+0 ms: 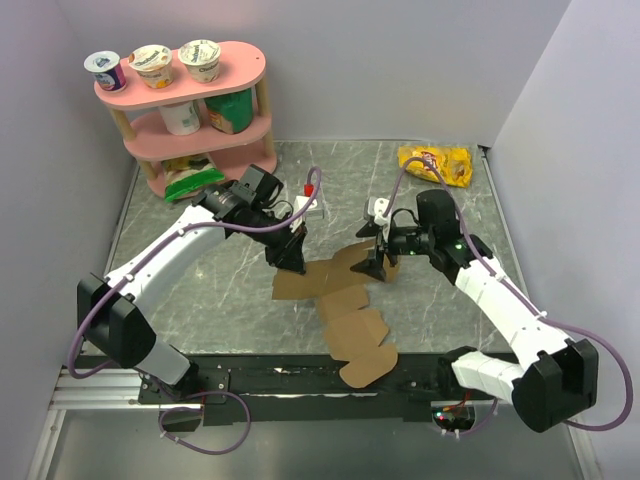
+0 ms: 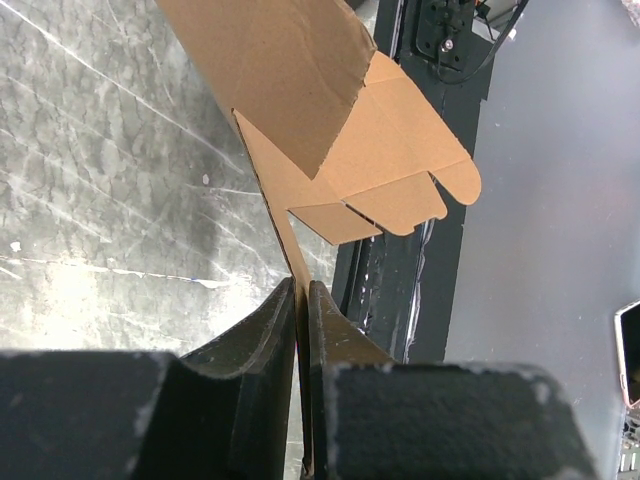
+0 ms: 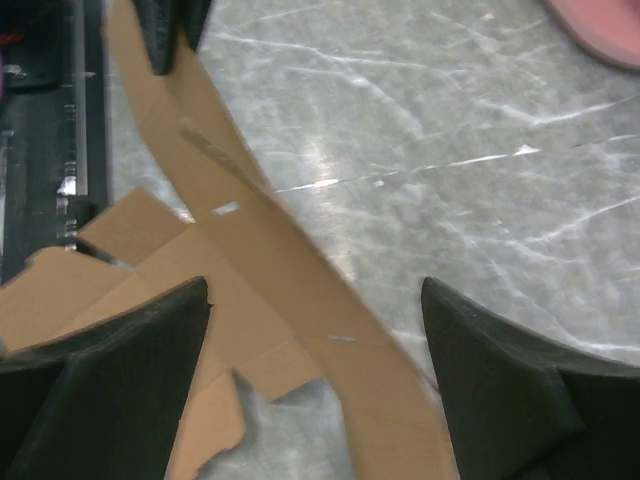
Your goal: Fold the paper box
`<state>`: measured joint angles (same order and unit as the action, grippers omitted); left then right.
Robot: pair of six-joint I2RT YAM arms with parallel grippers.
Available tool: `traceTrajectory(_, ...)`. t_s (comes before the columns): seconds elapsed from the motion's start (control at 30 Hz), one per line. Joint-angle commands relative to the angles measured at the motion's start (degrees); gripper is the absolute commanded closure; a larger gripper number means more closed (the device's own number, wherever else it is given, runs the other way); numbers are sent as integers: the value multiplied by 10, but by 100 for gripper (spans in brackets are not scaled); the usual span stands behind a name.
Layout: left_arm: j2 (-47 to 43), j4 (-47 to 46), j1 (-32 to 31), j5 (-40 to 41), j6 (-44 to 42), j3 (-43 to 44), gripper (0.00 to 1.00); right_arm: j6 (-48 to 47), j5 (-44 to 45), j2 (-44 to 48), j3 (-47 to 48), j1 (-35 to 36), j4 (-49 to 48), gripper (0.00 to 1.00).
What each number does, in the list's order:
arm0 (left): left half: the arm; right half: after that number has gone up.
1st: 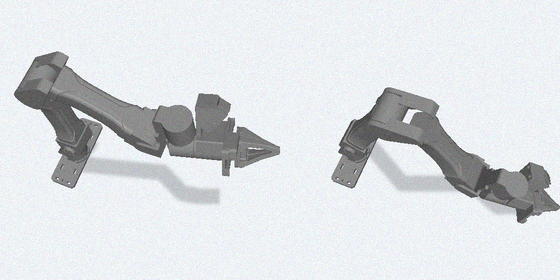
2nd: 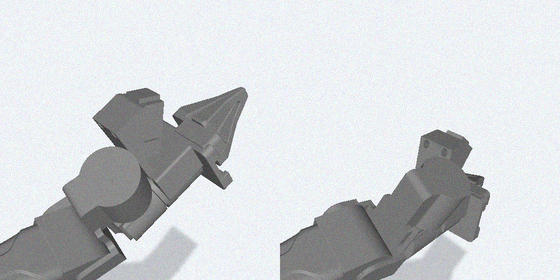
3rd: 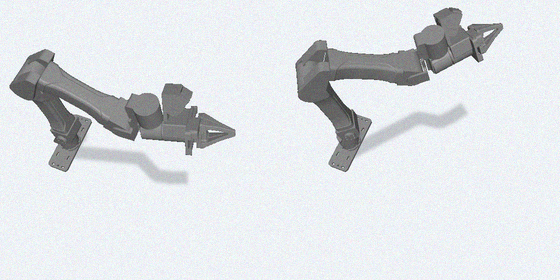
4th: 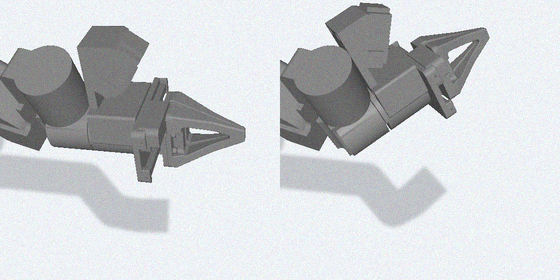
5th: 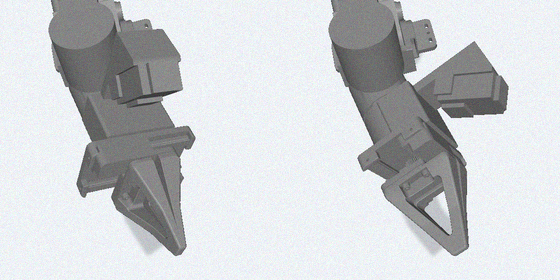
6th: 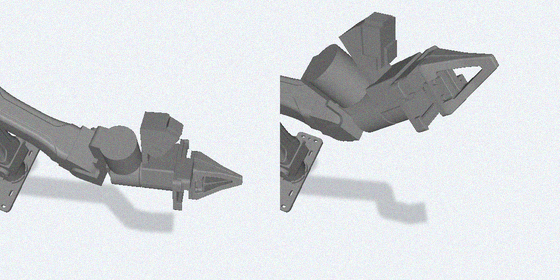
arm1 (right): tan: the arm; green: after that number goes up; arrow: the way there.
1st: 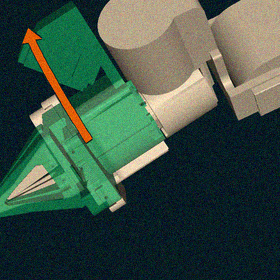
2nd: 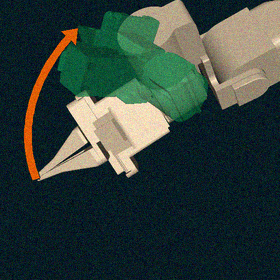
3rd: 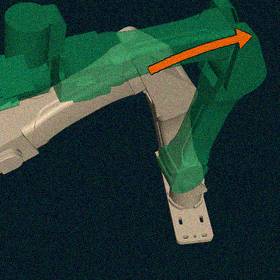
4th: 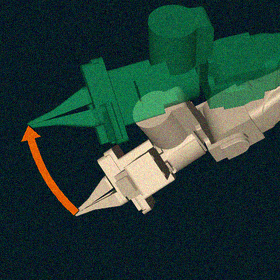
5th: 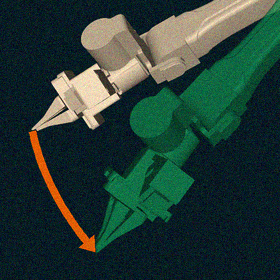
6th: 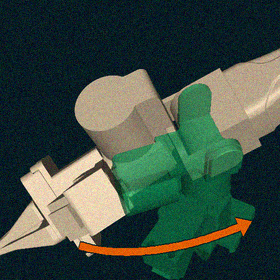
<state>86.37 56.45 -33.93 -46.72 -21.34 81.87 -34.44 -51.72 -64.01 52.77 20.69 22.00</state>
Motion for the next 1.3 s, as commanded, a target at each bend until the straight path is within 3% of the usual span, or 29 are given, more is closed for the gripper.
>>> traceTrajectory(0.0, -28, -16, 3, -16, -12, -3, 85, 31, 34, -2, -23, 0, -108, 26)
traceTrajectory(0.07, -28, -24, 4, -7, -5, -7, 85, 39, 48, 3, -42, 3, -135, 40)
traceTrajectory(0.17, -26, -48, 4, 14, 9, -14, 83, 43, 77, 12, -58, 17, -149, 53)
traceTrajectory(0.5, -22, -139, 4, 155, 76, -42, 64, 52, 227, 34, -91, 95, -176, 73)
traceTrajectory(0.6, -22, -172, 4, 167, 91, -54, 49, 53, 258, 35, -99, 110, -179, 78)
traceTrajectory(0.7, -16, -207, 4, 202, 131, -66, 46, 58, 268, 26, -105, 117, -178, 83)
traceTrajectory(0.8, -14, -250, 4, 267, 181, -76, 38, 75, 289, 24, -124, 117, -209, 74)
traceTrajectory(0.87, -22, -300, 5, 318, 241, -107, 26, 96, 291, 14, -129, 107, -239, 65)
traceTrajectory(0.9, -25, -328, 6, 331, 299, -121, 22, 123, 284, -9, -120, 86, -237, 60)
traceTrajectory(0.97, -36, -419, 7, 324, 341, -171, 11, 155, 247, -34, -80, 59, -223, 38)
traceTrajectory(1.0, -36, -450, 8, 316, 379, -187, 2, 188, 232, -55, -67, 34, -208, 34)
traceTrajectory(1.07, -22, -532, 8, 290, 397, -215, 1, 212, 201, -64, -53, 17, -212, 31)
traceTrajectory(1.27, 88, -560, 26, 283, 421, -189, 7, 247, 193, 5, -122, 1, -265, 27)
